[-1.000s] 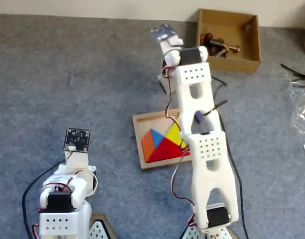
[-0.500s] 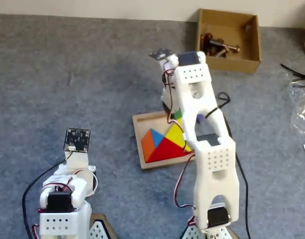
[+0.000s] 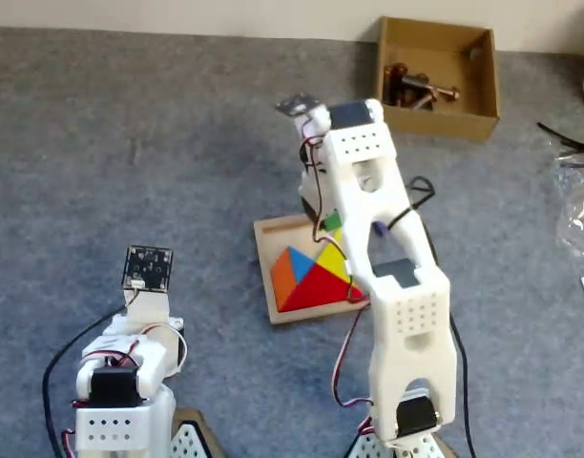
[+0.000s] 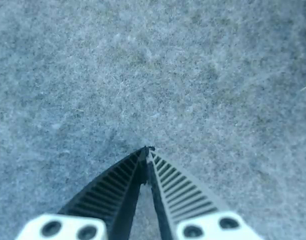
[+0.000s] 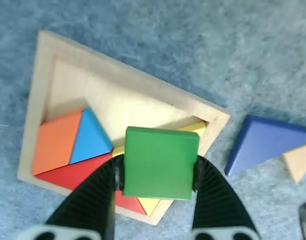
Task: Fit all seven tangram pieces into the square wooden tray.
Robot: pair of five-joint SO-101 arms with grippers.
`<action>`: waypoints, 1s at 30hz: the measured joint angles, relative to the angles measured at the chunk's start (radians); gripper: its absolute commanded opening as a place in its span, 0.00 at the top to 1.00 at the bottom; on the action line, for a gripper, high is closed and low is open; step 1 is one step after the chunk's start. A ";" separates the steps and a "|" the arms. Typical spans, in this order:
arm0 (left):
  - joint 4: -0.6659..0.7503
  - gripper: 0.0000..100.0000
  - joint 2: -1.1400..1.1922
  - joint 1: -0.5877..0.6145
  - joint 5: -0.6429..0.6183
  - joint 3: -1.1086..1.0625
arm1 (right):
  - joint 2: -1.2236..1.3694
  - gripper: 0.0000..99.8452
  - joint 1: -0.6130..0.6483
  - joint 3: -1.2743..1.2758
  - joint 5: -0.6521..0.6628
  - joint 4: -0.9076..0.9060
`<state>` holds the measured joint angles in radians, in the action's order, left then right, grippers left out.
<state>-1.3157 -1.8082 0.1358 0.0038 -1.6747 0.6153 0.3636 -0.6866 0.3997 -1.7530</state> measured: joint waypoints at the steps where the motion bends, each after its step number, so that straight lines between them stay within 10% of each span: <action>1: 0.000 0.99 0.000 0.000 0.000 0.000 | -0.034 0.95 0.005 0.023 -0.012 0.000; 30: 0.000 0.99 0.000 0.000 0.000 0.000 | -0.574 0.95 0.035 1.007 0.086 0.657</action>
<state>-1.3157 -1.8082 0.1358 0.0038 -1.6747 0.0414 0.3989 0.3199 0.4856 -1.0963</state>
